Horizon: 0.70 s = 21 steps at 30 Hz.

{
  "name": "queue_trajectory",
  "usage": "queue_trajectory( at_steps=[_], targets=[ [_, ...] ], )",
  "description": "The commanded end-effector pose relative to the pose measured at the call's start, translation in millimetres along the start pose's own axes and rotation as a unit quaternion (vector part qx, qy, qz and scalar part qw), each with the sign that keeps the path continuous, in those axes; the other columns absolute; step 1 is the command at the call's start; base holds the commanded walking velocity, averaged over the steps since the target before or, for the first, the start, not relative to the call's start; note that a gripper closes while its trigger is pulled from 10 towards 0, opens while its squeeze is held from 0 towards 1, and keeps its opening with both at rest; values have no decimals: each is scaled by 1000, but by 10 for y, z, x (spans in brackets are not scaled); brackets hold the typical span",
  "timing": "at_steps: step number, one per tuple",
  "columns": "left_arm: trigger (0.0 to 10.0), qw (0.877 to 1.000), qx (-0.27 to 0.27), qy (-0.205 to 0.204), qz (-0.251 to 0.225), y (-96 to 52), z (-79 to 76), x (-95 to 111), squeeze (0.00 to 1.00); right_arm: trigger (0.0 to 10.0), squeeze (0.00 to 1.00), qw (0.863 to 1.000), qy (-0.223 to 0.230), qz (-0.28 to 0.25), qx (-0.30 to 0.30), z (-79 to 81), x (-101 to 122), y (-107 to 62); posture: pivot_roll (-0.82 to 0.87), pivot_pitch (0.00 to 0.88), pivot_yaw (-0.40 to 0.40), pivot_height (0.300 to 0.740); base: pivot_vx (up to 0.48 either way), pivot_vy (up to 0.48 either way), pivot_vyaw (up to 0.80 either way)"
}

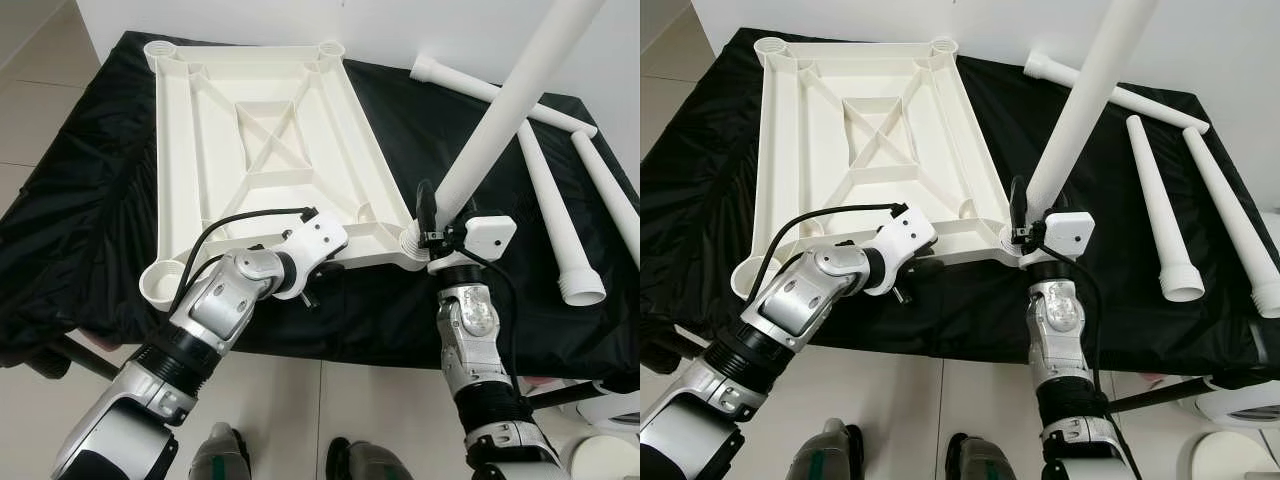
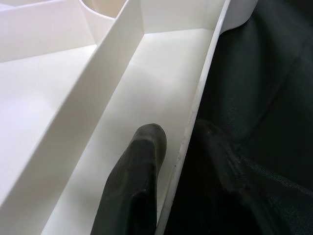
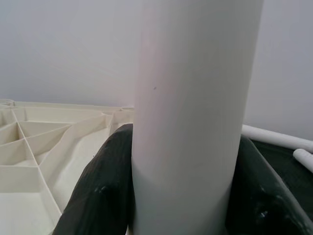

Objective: Building children table

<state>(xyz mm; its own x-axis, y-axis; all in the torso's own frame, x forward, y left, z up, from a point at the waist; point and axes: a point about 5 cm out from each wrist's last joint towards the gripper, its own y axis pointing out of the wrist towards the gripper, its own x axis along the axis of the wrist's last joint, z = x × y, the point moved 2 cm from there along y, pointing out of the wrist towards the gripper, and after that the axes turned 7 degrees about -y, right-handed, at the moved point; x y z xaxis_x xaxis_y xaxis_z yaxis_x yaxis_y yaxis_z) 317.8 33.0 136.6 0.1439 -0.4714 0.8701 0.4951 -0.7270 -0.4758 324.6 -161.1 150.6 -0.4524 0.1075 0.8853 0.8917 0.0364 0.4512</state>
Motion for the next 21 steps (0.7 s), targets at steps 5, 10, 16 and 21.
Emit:
queue_trajectory(
  at_steps=[5,10,16,21],
  targets=[
    [10000,1000,-3,20,6,-15,17,35,0,10000,0,986,-22,159,-50,-175,-538,-421,19,125,-44,740,0,0,0],
    [10000,1000,-2,20,6,-20,22,40,0,10000,0,983,-28,167,-76,-172,-536,-416,20,126,-43,740,0,0,0],
    [10000,1000,-2,21,5,-23,25,44,0,10000,0,975,-55,176,-126,-210,-525,-418,21,128,-43,740,0,0,0],
    [10000,1000,-2,22,5,-25,22,49,0,10000,0,967,-62,183,-164,-241,-519,-432,22,128,-43,740,0,0,0]
  ],
)
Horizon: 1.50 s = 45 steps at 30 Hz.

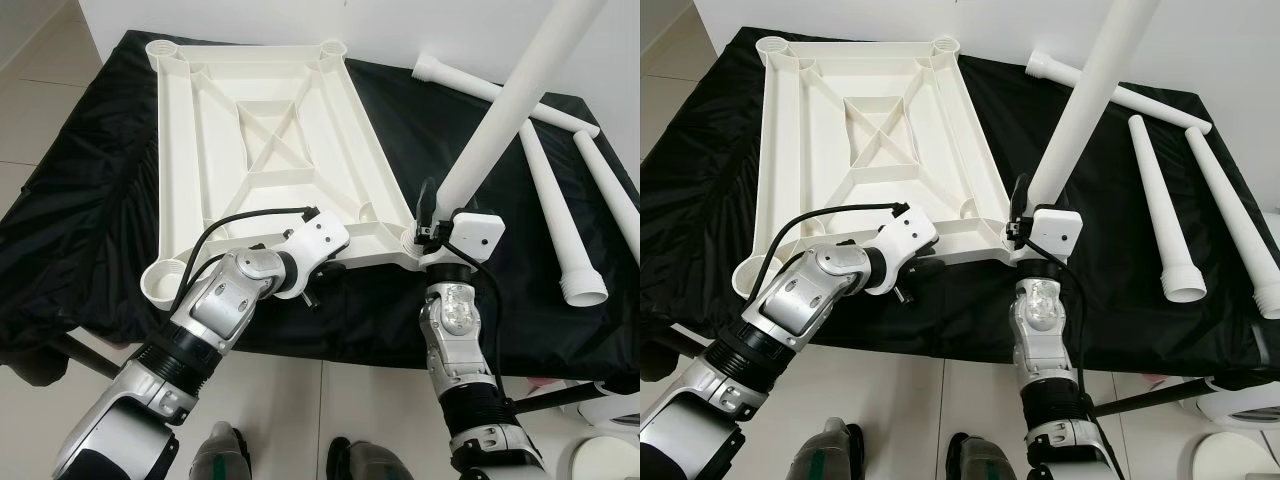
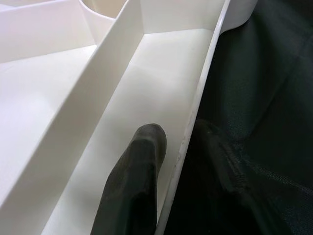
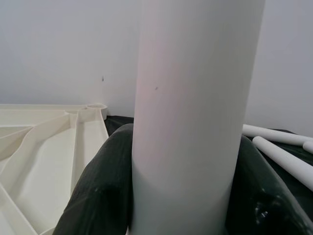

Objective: Building children table

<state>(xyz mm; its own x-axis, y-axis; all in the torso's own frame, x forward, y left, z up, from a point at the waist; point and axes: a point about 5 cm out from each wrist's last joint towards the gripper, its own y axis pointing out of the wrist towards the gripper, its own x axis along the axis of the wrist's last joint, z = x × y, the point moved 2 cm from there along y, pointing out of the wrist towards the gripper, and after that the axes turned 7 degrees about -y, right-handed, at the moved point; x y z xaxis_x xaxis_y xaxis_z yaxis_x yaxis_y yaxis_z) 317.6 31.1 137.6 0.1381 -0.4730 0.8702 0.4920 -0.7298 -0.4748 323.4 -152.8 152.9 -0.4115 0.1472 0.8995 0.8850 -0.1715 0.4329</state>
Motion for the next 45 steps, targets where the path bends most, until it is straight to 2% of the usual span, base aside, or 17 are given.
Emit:
queue_trajectory(
  at_steps=[1,6,11,23,29,45],
  targets=[
    [10000,1000,0,19,6,-33,31,31,0,10000,0,984,-57,159,-61,-376,-584,-340,22,128,-43,740,0,0,0],
    [10000,1000,1,20,5,-35,34,36,0,10000,0,981,-70,155,-89,-384,-547,-355,24,129,-44,740,0,0,0],
    [10000,1000,1,20,5,-39,36,37,0,10000,0,983,-75,137,-97,-377,-485,-377,24,130,-44,740,0,0,0],
    [10000,1000,2,21,6,-46,40,37,0,10000,0,982,-69,144,-102,-371,-486,-380,27,130,-44,740,0,0,0],
    [10000,1000,1,21,6,-46,33,37,0,10000,0,977,-67,149,-135,-441,-453,-355,26,129,-42,740,0,0,0],
    [10000,1000,0,22,5,-47,25,44,0,10000,0,977,-67,154,-132,-415,-438,-347,28,125,-45,740,0,0,0]
  ],
)
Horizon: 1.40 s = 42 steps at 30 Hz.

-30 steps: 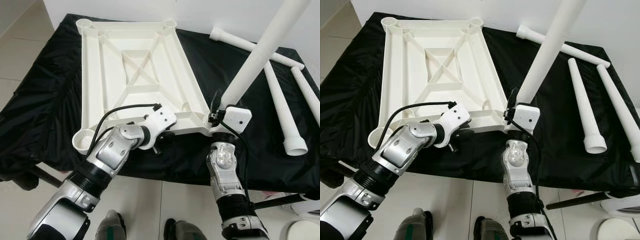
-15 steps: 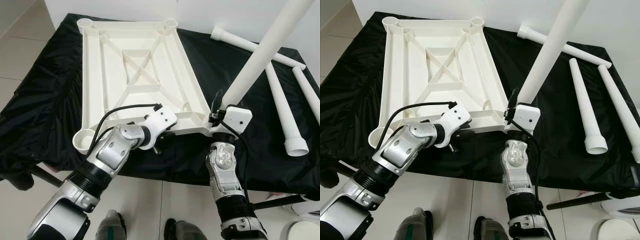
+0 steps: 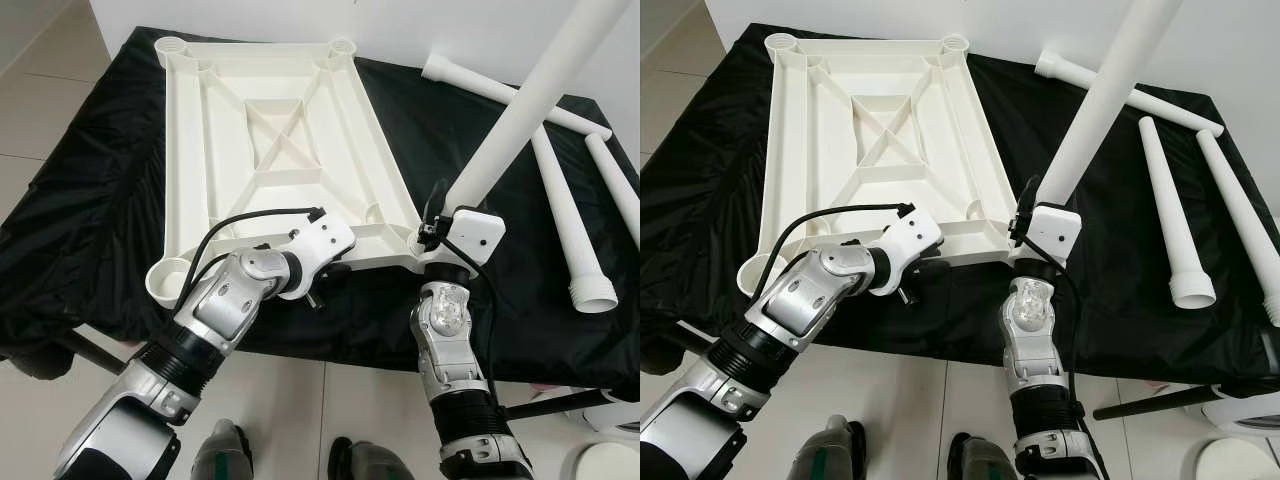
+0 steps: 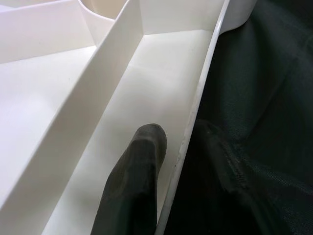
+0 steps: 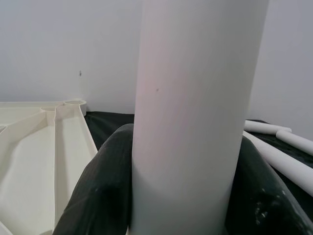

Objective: Building children table

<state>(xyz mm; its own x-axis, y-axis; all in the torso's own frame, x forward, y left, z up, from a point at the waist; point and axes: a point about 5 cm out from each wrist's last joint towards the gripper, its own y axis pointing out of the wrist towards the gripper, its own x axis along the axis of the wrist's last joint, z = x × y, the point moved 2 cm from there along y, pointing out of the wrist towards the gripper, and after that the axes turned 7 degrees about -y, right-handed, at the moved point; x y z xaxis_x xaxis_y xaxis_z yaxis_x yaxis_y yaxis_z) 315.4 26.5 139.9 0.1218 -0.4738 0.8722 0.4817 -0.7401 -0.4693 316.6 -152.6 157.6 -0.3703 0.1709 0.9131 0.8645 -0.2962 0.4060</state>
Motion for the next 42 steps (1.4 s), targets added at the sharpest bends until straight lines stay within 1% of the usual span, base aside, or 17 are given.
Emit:
queue_trajectory(
  at_steps=[1,13,14,16,17,18,22,23,24,30,31,32,33,34,42],
  targets=[
    [10000,1000,7,15,10,-59,63,5,0,10000,0,987,-58,133,-70,-415,-532,-237,28,125,-45,740,0,0,0],
    [10000,1000,6,14,8,-50,54,9,0,10000,0,990,-53,122,-54,-379,-495,-238,22,127,-46,740,0,0,0],
    [10000,1000,6,14,8,-49,56,9,0,10000,114,990,-52,120,-50,-370,-486,-237,21,126,-47,740,0,0,0],
    [10000,1000,6,14,8,-48,58,8,0,10000,114,990,-51,118,-48,-363,-480,-236,21,126,-47,740,0,0,0],
    [10000,1000,7,14,8,-48,59,9,0,10000,1000,991,-43,117,-43,-349,-473,-233,22,126,-47,740,0,0,0],
    [10000,1000,7,14,8,-48,60,10,0,10000,1000,992,-37,116,-39,-340,-468,-232,22,126,-47,740,0,0,0],
    [10000,1000,7,14,7,-48,63,9,0,10000,1000,992,-52,110,-36,-318,-448,-228,22,125,-47,740,0,0,0],
    [10000,1000,8,14,7,-47,64,10,0,10000,102,992,-52,107,-31,-303,-442,-228,23,124,-48,740,0,0,0],
    [10000,1000,8,14,7,-46,64,12,0,10000,0,993,-52,106,-27,-291,-438,-228,22,124,-48,740,0,0,0],
    [10000,1000,8,14,6,-44,64,18,0,10000,0,994,-50,98,-20,-265,-413,-226,22,124,-48,740,0,0,0],
    [10000,1000,8,14,6,-44,65,19,0,4824,0,994,-46,95,-18,-259,-403,-226,21,123,-47,740,0,0,0],
    [10000,1000,8,14,6,-45,65,21,0,235,0,995,-40,94,-16,-252,-396,-229,21,123,-47,740,0,0,0],
    [10000,1000,8,14,6,-45,65,21,0,235,0,995,-40,94,-16,-252,-396,-229,21,123,-47,740,0,0,0],
    [10000,1000,8,14,6,-45,66,21,0,0,0,995,-34,95,-15,-247,-394,-232,21,123,-48,740,0,0,0],
    [10000,1000,7,14,4,-40,62,27,0,0,0,995,-30,95,-6,-238,-394,-222,19,123,-49,740,0,0,0]
  ],
)
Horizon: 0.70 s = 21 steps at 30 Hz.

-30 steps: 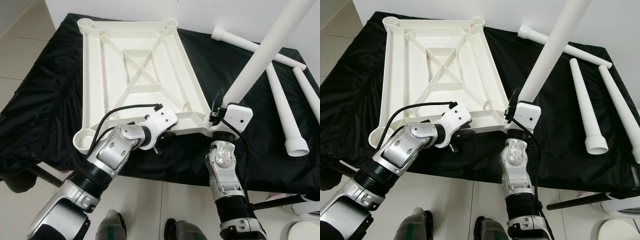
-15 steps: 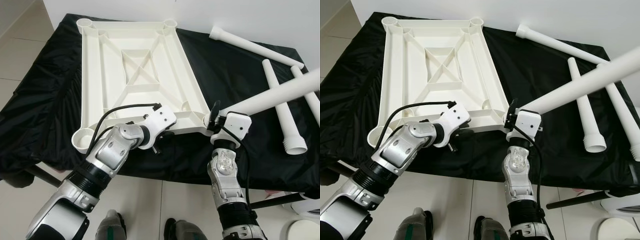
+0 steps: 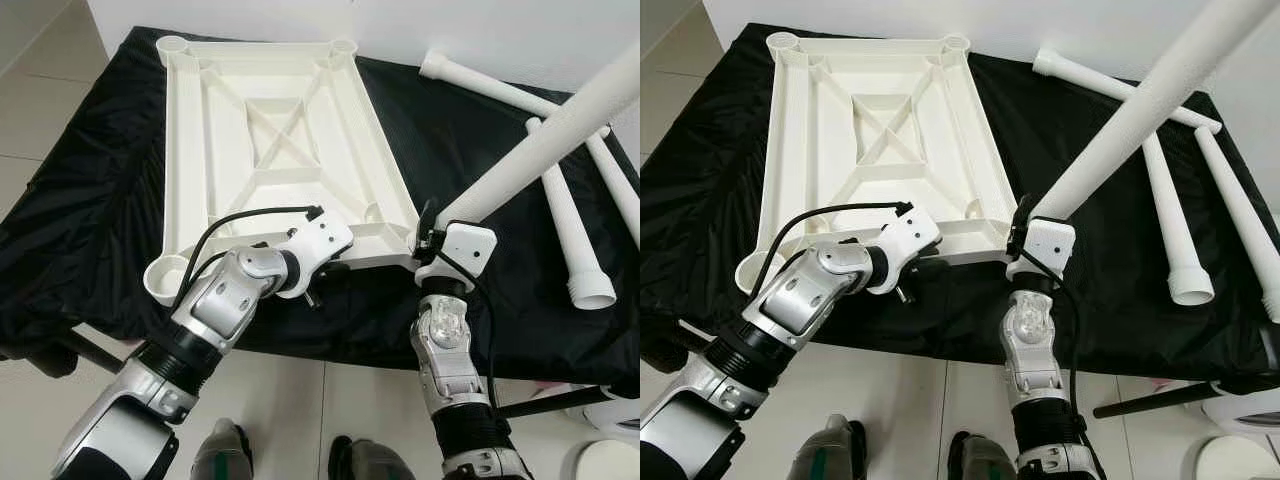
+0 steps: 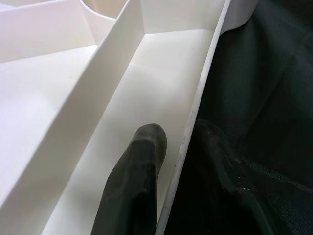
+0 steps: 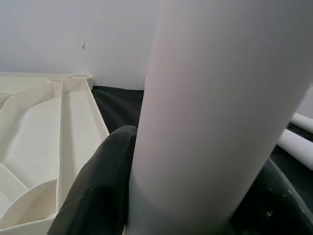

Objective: Building children table

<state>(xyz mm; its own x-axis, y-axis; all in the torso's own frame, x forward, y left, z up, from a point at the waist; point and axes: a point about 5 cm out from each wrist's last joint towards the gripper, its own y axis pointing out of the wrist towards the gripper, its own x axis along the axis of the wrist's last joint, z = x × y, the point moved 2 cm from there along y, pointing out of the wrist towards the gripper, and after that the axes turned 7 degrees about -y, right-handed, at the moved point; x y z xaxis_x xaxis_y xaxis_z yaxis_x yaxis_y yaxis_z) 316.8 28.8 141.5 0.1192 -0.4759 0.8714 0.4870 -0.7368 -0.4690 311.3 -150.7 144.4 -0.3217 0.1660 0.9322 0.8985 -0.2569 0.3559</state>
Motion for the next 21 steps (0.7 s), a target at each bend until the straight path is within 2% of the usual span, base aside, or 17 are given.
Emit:
queue_trajectory(
  at_steps=[1,6,7,10,14,18,20,21],
  targets=[
    [10000,1000,4,13,4,-22,38,23,0,0,0,997,-17,71,-28,-224,-305,-112,19,122,-48,740,0,0,0],
    [10000,1000,5,14,4,-23,43,22,0,0,0,997,-14,75,-26,-222,-314,-100,19,122,-48,740,0,0,0],
    [10000,1000,4,13,5,-24,44,20,0,10000,0,996,-10,83,-8,-210,-336,-68,19,122,-47,740,0,0,0],
    [10000,1000,4,14,5,-25,44,20,0,10000,0,996,-4,82,17,-200,-338,-27,19,122,-47,740,0,0,0],
    [10000,1000,4,14,5,-26,44,20,0,10000,0,992,13,105,69,-177,-369,107,19,122,-46,740,0,0,0],
    [10000,1000,4,15,6,-27,43,19,0,10000,0,992,13,97,84,-185,-336,155,19,122,-46,740,0,0,0],
    [10000,1000,5,15,5,-28,43,18,0,10000,0,985,18,102,137,-129,-323,183,18,121,-50,740,0,0,0],
    [10000,1000,5,15,5,-28,43,18,0,10000,0,985,18,102,137,-129,-323,183,18,121,-50,740,0,0,0]
  ],
)
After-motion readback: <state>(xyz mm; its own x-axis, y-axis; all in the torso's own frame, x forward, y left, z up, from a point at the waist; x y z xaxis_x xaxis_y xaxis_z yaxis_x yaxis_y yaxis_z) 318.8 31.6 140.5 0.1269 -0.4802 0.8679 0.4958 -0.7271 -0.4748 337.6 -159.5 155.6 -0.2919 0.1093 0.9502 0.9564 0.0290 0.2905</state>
